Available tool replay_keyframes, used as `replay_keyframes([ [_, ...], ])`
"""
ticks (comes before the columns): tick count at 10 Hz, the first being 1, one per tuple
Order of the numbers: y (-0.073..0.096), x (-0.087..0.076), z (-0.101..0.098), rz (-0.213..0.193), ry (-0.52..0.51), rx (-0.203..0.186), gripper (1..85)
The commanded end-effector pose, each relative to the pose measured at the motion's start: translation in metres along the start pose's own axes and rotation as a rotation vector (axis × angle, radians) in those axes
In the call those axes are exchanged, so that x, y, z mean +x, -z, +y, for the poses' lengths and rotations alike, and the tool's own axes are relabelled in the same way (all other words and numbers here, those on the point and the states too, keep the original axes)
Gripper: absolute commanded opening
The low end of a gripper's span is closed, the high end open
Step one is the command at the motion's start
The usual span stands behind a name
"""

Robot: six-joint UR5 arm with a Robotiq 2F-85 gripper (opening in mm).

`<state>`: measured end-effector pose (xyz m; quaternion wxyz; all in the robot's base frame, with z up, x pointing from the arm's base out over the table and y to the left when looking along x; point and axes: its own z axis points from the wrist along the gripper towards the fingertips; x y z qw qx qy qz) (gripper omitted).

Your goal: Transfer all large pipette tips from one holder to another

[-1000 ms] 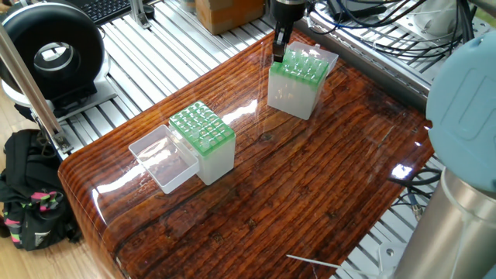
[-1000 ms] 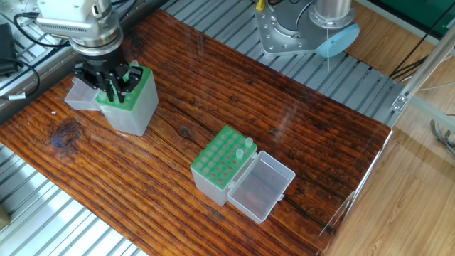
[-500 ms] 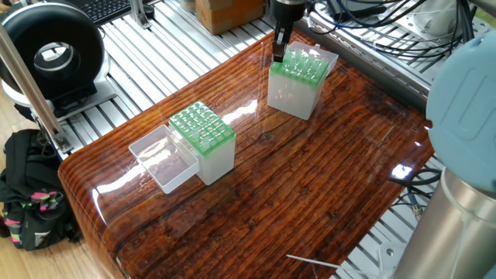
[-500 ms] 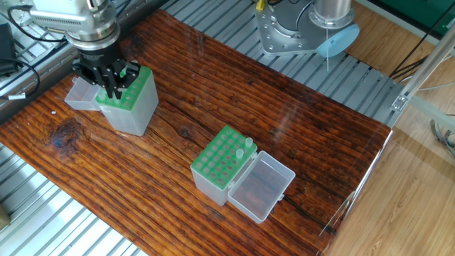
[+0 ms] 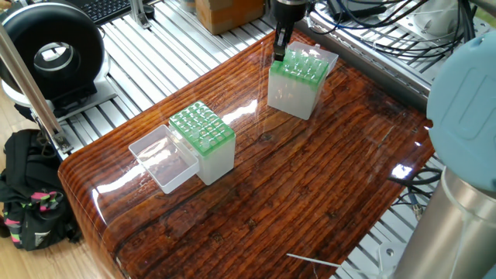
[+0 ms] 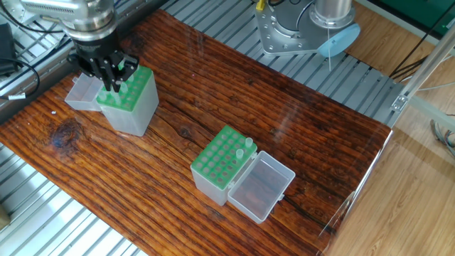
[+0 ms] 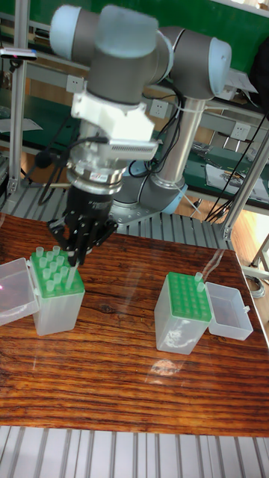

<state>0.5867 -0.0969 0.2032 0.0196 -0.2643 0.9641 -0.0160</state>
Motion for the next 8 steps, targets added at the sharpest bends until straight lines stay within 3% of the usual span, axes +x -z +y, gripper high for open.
replay_keyframes([
  [1,0.043,-0.012,0.014,-0.001,-0.02,0.022,1.0],
  [2,0.053,-0.013,0.012,0.004,-0.017,0.045,1.0],
  [3,0.062,-0.015,0.016,0.004,-0.019,0.043,1.0],
  [6,0.08,-0.024,0.038,-0.022,-0.05,-0.02,1.0],
  [8,0.086,-0.026,0.044,-0.026,-0.083,-0.023,1.0],
])
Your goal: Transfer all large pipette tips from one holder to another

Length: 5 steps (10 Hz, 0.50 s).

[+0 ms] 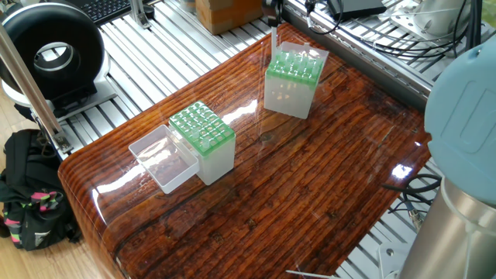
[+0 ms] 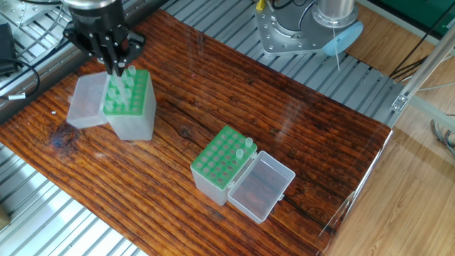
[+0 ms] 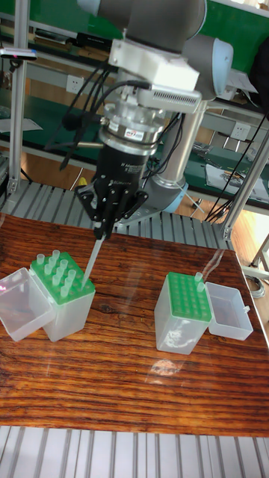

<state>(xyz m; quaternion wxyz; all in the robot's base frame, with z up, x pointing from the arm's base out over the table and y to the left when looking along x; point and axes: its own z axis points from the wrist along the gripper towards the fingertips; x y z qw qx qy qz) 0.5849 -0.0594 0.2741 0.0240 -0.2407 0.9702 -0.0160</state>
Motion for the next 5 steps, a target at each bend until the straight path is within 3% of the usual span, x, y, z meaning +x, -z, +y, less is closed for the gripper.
replay_keyframes([
  [1,0.016,-0.004,0.013,-0.013,-0.039,-0.013,1.0],
  [3,0.019,0.002,0.013,0.002,-0.049,0.007,1.0],
  [5,0.021,0.001,0.031,-0.008,-0.101,-0.055,1.0],
])
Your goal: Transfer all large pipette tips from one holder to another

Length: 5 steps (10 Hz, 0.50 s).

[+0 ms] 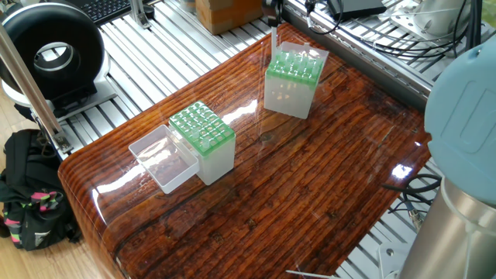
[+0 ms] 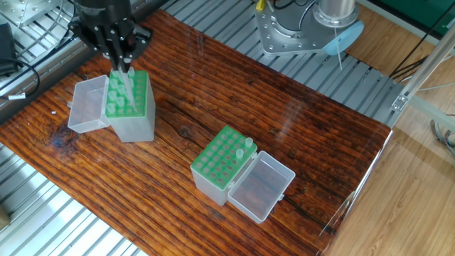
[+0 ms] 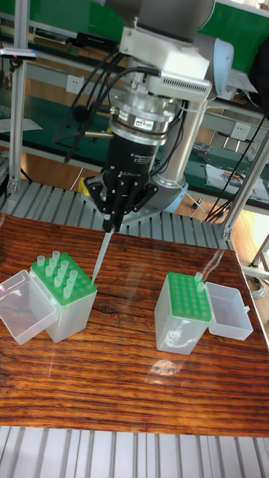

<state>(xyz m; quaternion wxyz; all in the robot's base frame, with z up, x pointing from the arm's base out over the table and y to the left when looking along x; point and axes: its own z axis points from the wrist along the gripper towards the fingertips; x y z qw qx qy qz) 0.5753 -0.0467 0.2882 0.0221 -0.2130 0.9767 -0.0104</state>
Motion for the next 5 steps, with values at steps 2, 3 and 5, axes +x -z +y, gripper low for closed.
replay_keyframes([
  [2,0.007,-0.008,0.032,-0.034,-0.121,-0.108,1.0],
  [3,0.007,-0.012,0.039,-0.044,-0.156,-0.132,1.0],
  [5,0.003,-0.018,0.048,-0.059,-0.19,-0.138,1.0],
])
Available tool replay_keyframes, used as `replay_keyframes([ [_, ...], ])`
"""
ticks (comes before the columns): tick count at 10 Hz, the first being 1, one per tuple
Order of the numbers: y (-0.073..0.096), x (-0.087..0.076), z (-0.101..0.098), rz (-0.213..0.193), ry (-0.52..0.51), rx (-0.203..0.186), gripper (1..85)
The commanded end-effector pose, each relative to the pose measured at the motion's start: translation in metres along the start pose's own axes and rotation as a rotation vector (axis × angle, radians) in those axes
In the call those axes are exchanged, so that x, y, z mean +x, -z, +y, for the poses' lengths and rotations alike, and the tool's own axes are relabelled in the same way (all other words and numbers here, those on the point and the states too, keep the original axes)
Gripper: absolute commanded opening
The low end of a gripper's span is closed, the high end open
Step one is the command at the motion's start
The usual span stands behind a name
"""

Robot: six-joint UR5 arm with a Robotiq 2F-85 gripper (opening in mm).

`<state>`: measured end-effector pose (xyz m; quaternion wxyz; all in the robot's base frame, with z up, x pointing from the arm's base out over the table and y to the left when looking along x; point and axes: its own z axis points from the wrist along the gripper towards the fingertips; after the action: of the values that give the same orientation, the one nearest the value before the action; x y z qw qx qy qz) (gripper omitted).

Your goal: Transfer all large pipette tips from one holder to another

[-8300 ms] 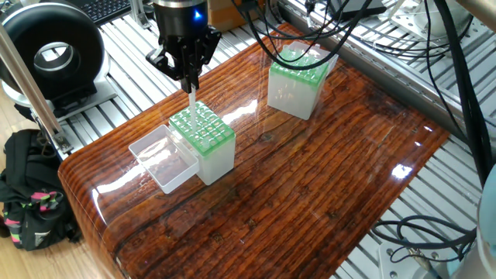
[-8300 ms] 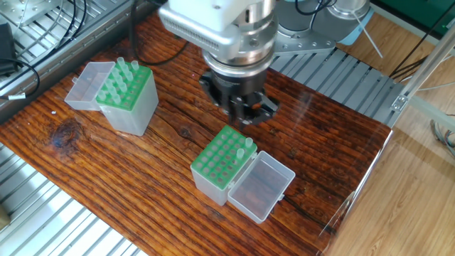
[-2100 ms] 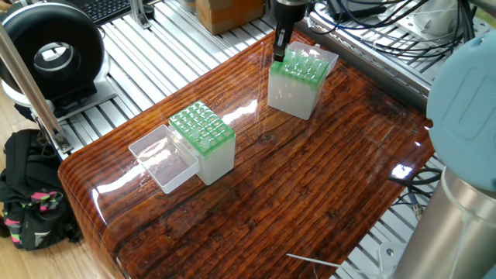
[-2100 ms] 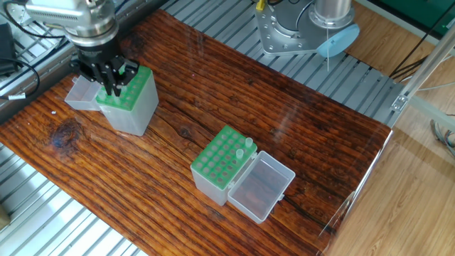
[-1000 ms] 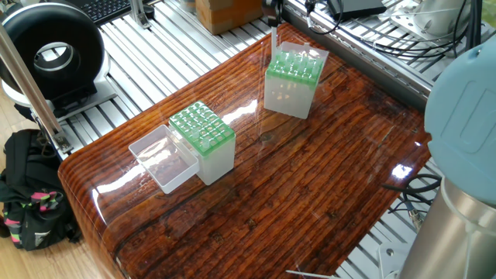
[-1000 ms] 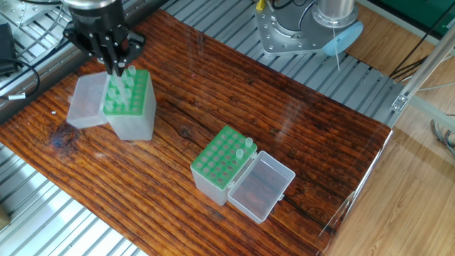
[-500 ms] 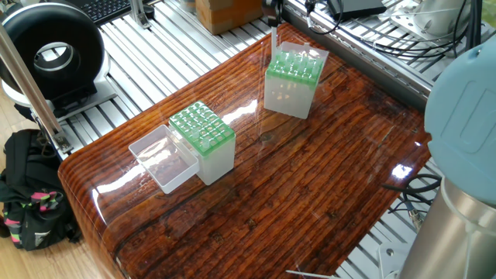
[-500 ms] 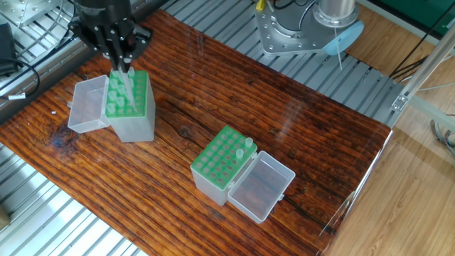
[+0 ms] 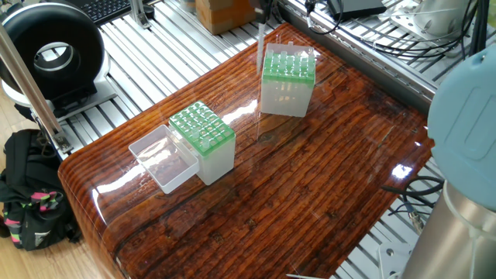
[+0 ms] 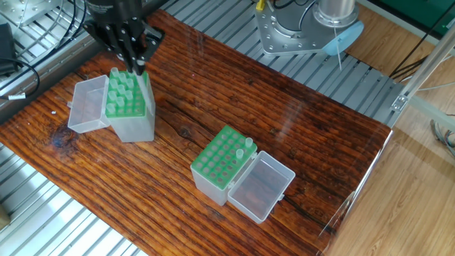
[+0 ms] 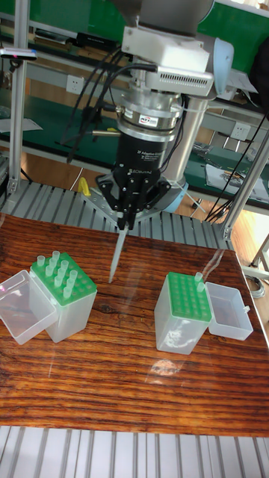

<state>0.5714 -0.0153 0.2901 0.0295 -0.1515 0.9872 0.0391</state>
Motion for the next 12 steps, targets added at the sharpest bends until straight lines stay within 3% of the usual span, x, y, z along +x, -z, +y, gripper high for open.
replay_keyframes([
  [1,-0.003,-0.007,0.023,-0.029,-0.074,-0.051,1.0],
  [3,-0.006,-0.011,0.033,-0.042,-0.096,-0.067,1.0],
  [5,-0.009,-0.004,0.018,-0.021,-0.071,-0.006,1.0],
  [6,-0.009,-0.002,0.021,-0.01,-0.032,-0.018,1.0],
  [8,-0.007,-0.02,-0.003,-0.076,0.14,0.083,1.0],
  [9,-0.006,-0.029,-0.003,-0.11,0.172,0.087,1.0],
  [10,-0.006,-0.032,-0.006,-0.118,0.178,0.097,1.0],
  [11,-0.007,-0.028,0.001,-0.105,0.152,0.067,1.0],
  [12,0.003,-0.03,0.019,-0.092,0.118,0.04,1.0],
])
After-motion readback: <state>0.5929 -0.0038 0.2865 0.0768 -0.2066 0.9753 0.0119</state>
